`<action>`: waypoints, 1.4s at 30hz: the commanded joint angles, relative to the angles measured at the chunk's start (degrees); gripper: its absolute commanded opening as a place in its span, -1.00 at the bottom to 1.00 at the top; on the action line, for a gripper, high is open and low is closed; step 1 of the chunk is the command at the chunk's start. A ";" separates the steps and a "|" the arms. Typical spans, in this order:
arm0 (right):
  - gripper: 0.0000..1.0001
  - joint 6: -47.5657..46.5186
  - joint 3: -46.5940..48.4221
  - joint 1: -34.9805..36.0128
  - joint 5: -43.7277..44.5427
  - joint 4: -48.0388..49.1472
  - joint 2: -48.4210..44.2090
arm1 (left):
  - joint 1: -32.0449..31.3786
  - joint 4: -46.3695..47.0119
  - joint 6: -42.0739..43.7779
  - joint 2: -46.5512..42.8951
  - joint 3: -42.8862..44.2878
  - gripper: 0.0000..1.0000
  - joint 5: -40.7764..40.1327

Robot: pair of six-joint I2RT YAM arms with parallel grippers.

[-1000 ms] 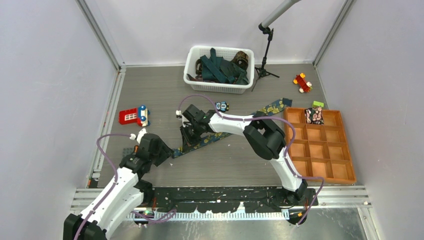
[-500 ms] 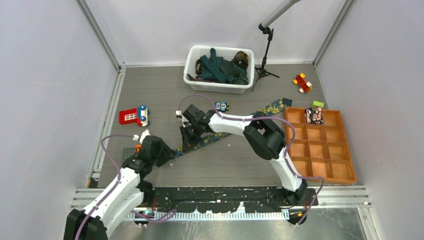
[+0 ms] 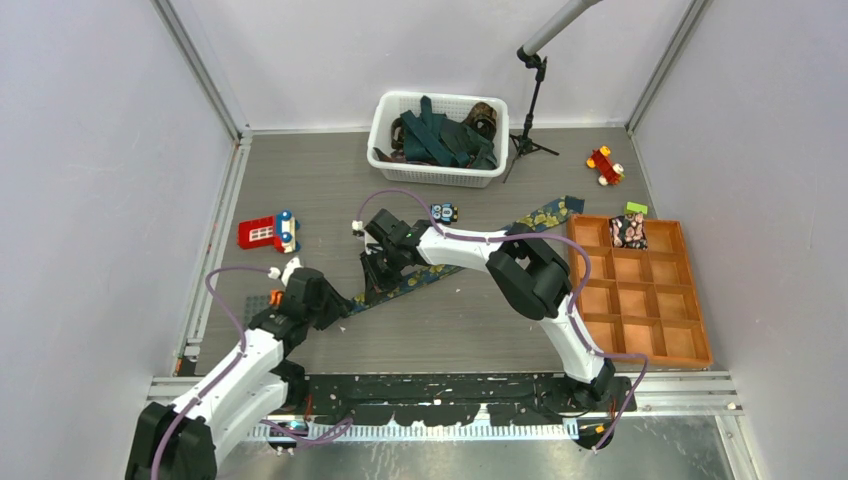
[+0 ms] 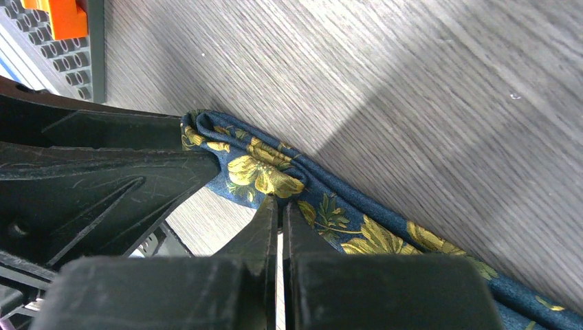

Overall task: Roll the ties
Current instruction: Roll the tie into the bin.

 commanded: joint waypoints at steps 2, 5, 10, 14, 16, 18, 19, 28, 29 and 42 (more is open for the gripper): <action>-0.99 -0.25 -0.40 -0.08 3.75 -0.28 1.49 | 0.43 -4.15 -0.10 -2.44 -0.42 -0.20 -1.97; -0.99 -0.02 -0.38 -0.09 3.75 -0.24 1.50 | 0.43 -5.56 0.91 -4.93 -0.41 -0.17 -2.18; -0.99 0.15 -0.21 -0.19 3.66 -0.23 1.56 | 0.43 -4.34 1.44 -6.73 -1.60 -0.24 -0.89; -1.00 0.40 -0.20 -0.22 3.51 -0.27 1.74 | 0.43 -2.00 1.57 -5.26 -2.19 -0.29 0.70; -1.00 0.58 -0.20 -0.19 3.48 -0.23 1.84 | 0.43 -1.31 1.55 -4.02 -2.34 -0.30 1.15; -0.99 0.72 -0.20 -0.20 3.40 -0.19 1.84 | 0.43 -0.37 1.49 -2.83 -2.51 -0.32 1.48; -0.99 0.81 -0.37 -0.27 3.48 -0.11 1.84 | 0.43 -0.20 1.47 -2.31 -2.42 -0.33 1.48; -0.99 1.26 -1.43 -0.19 3.63 0.98 1.58 | 0.43 1.76 1.53 4.16 -0.75 -0.76 0.41; -1.00 1.30 -1.49 -0.25 3.80 0.99 1.46 | 0.43 1.92 1.56 4.72 -0.54 -0.86 0.44; -0.48 1.19 -0.38 0.71 8.75 -1.32 -4.35 | 0.43 -4.09 1.71 2.95 1.86 -1.00 -0.57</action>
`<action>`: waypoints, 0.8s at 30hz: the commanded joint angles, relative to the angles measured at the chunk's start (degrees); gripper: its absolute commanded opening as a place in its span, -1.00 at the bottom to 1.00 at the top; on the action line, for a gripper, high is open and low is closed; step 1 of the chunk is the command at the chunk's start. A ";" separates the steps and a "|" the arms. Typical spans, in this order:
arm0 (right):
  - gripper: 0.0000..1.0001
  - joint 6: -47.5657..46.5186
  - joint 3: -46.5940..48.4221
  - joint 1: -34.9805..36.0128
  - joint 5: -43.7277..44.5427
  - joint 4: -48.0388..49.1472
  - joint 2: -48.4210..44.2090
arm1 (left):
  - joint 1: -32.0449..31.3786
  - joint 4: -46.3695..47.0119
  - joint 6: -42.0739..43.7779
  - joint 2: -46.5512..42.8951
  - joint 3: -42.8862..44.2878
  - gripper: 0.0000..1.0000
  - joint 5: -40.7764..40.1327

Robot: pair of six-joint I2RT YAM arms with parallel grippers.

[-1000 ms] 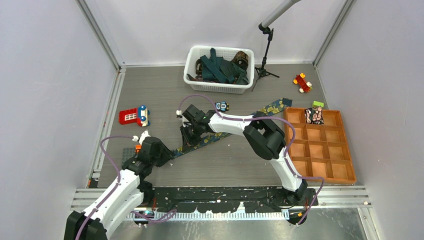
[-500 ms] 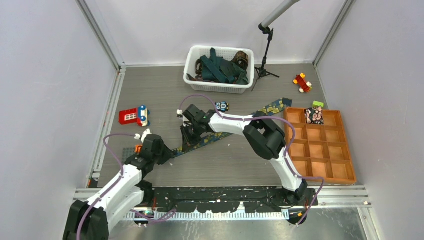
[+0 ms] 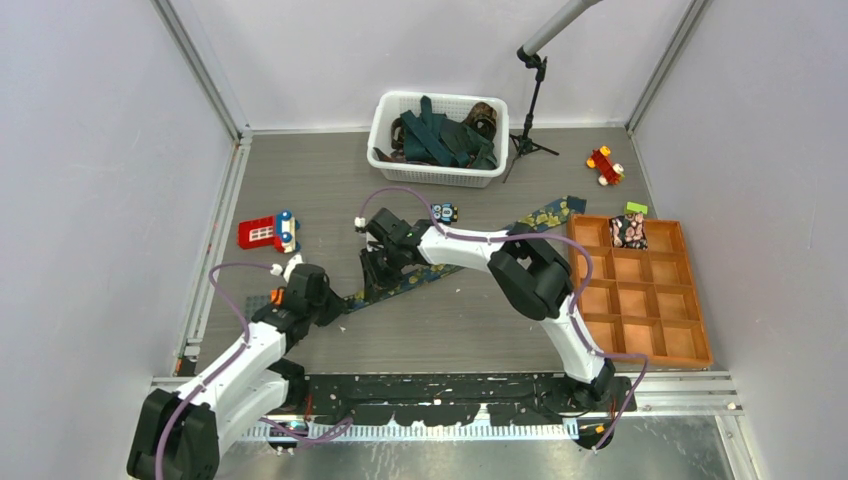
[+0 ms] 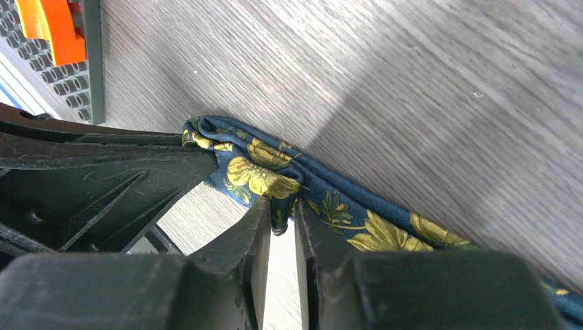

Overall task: Roll the ties
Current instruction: Roll the tie into the bin.

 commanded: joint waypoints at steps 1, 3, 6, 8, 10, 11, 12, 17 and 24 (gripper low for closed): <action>-0.46 -1.38 0.21 1.00 6.82 -2.22 -4.37 | 0.06 -6.80 1.20 -1.07 1.07 -1.00 -1.60; -0.40 -1.39 0.87 1.52 7.98 -2.79 -5.65 | 0.06 -7.73 1.33 -1.56 1.36 -1.00 -1.91; -0.32 -1.48 1.54 2.01 9.35 -3.16 -7.27 | 0.06 -8.90 1.59 -1.97 1.78 -1.00 -2.26; -0.28 -1.52 1.89 2.17 9.82 -3.37 -8.32 | 0.06 -9.56 1.76 -2.50 2.04 -1.00 -2.48; -0.26 -1.56 2.12 2.27 10.63 -3.41 -9.39 | 0.06 -10.34 1.98 -3.09 2.37 -1.00 -2.90; -0.26 -1.69 2.07 2.23 11.34 -3.38 -10.03 | 0.06 -10.76 2.03 -3.33 2.56 -1.00 -3.08; -0.27 -1.73 1.94 2.19 12.49 -3.35 -10.60 | 0.06 -11.20 2.18 -3.55 2.80 -1.00 -3.21; -0.32 -2.77 -2.39 2.20 21.88 -1.54 -15.55 | 0.06 -12.77 2.57 -4.48 3.66 -1.00 -3.70; -0.44 -3.72 -3.42 2.18 19.35 -1.18 -15.87 | 0.06 -15.60 2.74 -5.15 5.77 -1.00 -3.90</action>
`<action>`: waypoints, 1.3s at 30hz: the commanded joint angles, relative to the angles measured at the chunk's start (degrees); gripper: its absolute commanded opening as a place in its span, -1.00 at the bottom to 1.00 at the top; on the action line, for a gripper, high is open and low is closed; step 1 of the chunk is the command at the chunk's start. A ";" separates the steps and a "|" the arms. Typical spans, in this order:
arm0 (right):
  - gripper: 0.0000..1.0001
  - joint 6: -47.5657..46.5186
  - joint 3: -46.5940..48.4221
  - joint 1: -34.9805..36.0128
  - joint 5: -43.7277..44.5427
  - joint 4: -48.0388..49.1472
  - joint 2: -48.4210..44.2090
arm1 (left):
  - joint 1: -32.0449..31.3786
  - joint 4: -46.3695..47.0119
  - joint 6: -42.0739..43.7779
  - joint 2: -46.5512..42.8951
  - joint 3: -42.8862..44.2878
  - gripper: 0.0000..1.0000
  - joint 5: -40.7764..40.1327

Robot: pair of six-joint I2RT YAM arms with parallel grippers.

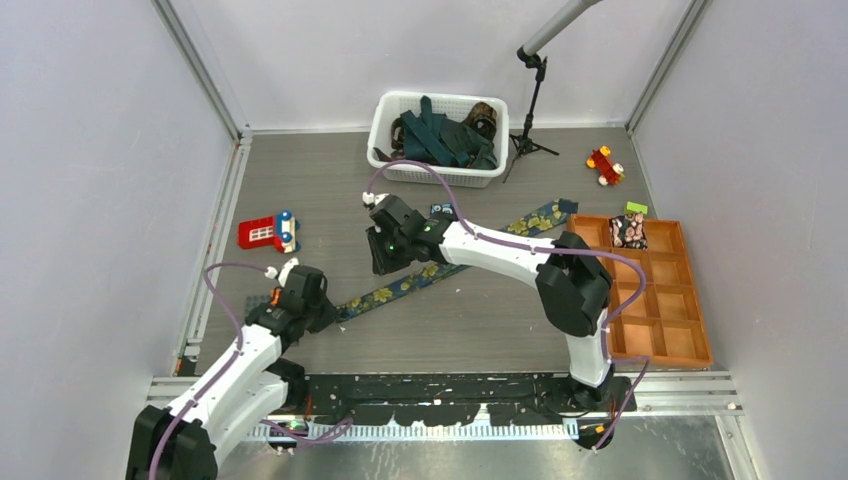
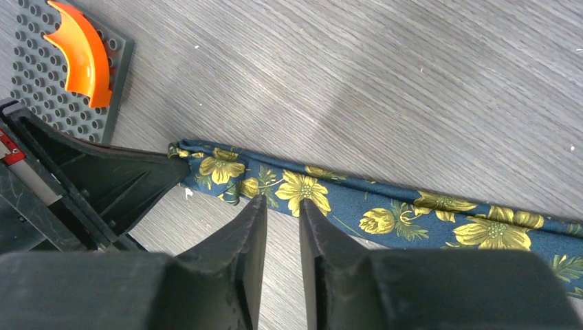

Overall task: Roll the ties
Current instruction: Roll the tie into the bin.

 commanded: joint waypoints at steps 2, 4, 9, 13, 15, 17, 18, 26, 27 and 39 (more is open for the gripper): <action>-0.51 0.09 1.11 0.19 -4.41 2.02 0.27 | 0.07 -4.33 1.19 -1.41 3.63 -1.00 -1.75; -0.53 1.02 1.64 0.78 -6.30 2.86 1.52 | 0.08 -5.53 1.18 -1.77 4.49 -1.00 -1.85; -0.56 2.42 3.25 3.16 -10.04 4.37 4.30 | 0.08 -6.98 1.46 -1.87 6.35 -1.00 -1.90; -0.61 4.50 3.30 4.01 -12.27 6.69 6.44 | 0.08 -7.94 1.57 -1.80 7.44 -1.00 -1.50; -0.62 5.04 3.34 4.29 -12.88 7.48 7.77 | 0.08 -8.51 1.69 -2.15 7.89 -1.00 -1.50; -0.65 5.43 3.65 4.41 -13.33 8.01 8.89 | 0.08 -9.15 1.76 -2.51 8.37 -1.00 -1.58; -0.65 5.57 3.75 4.46 -13.51 8.29 9.30 | 0.08 -9.48 1.82 -2.72 8.66 -1.00 -1.59; -0.68 5.57 5.26 4.53 -13.80 8.05 10.92 | 0.08 -11.26 2.51 -3.17 10.22 -1.00 -0.89; -0.69 5.56 5.41 4.53 -13.69 8.03 10.91 | 0.08 -11.44 2.57 -3.18 10.46 -1.00 -0.90; -0.69 5.26 7.97 4.65 -13.84 6.64 12.14 | 0.07 -13.48 2.81 -3.71 12.48 -1.00 -0.16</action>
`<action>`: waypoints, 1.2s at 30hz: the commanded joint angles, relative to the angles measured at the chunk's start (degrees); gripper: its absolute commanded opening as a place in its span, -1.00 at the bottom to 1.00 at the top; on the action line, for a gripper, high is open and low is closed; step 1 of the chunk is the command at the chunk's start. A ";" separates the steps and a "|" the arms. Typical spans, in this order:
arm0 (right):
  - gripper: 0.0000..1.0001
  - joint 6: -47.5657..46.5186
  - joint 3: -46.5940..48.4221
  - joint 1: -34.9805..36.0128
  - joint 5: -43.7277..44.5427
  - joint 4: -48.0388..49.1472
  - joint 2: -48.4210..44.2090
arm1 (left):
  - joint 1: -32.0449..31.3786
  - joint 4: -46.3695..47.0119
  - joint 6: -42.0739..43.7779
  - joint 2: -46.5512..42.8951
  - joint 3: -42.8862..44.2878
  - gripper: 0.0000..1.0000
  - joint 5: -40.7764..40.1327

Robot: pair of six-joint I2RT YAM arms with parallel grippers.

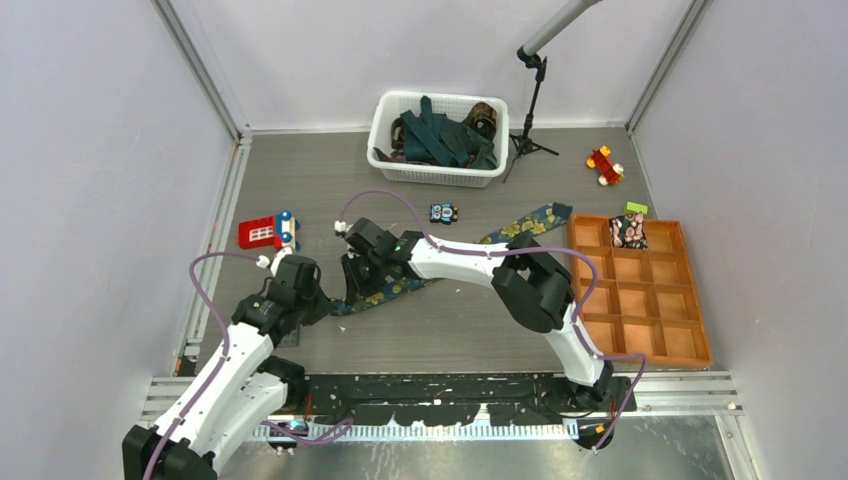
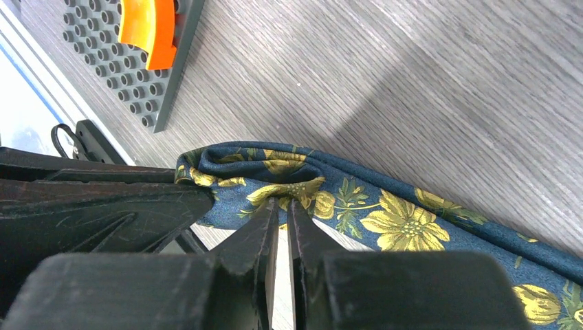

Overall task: Roll the ties
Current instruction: Roll the tie into the bin.

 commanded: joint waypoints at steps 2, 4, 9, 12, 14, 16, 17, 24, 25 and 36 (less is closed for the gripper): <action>-0.70 0.33 2.96 0.28 -1.32 0.73 0.75 | 0.08 -1.25 0.97 -0.65 2.95 -1.00 0.43; -0.70 0.46 2.74 0.46 -1.43 0.80 0.86 | 0.08 -1.34 0.96 -0.44 3.23 -1.00 0.35; -0.73 0.99 2.01 1.01 -1.97 1.36 1.28 | 0.08 -1.39 0.87 0.19 4.14 -1.00 0.11; -0.74 1.43 2.12 1.31 -2.39 1.76 1.79 | 0.08 -1.29 0.95 0.62 4.79 -1.00 0.26; -0.74 1.59 2.69 1.51 -2.73 1.81 2.31 | 0.09 -1.24 0.96 0.95 5.11 -1.00 0.36; -0.74 1.72 3.43 1.66 -3.10 1.82 2.87 | 0.09 -1.41 0.96 1.24 5.52 -1.00 0.44; -0.75 1.77 3.73 1.79 -3.22 1.82 3.23 | 0.08 -1.42 0.96 1.27 5.73 -1.00 0.55; -0.76 1.74 5.57 1.79 -3.26 1.74 5.02 | 0.08 -1.10 1.31 2.40 6.09 -1.00 1.86; -0.76 1.78 5.70 1.84 -3.17 1.73 5.07 | 0.08 -0.93 1.31 2.65 5.88 -1.00 2.12; -0.78 0.95 5.23 1.61 -2.04 1.12 4.15 | 0.08 2.30 1.66 7.31 4.86 -1.00 4.05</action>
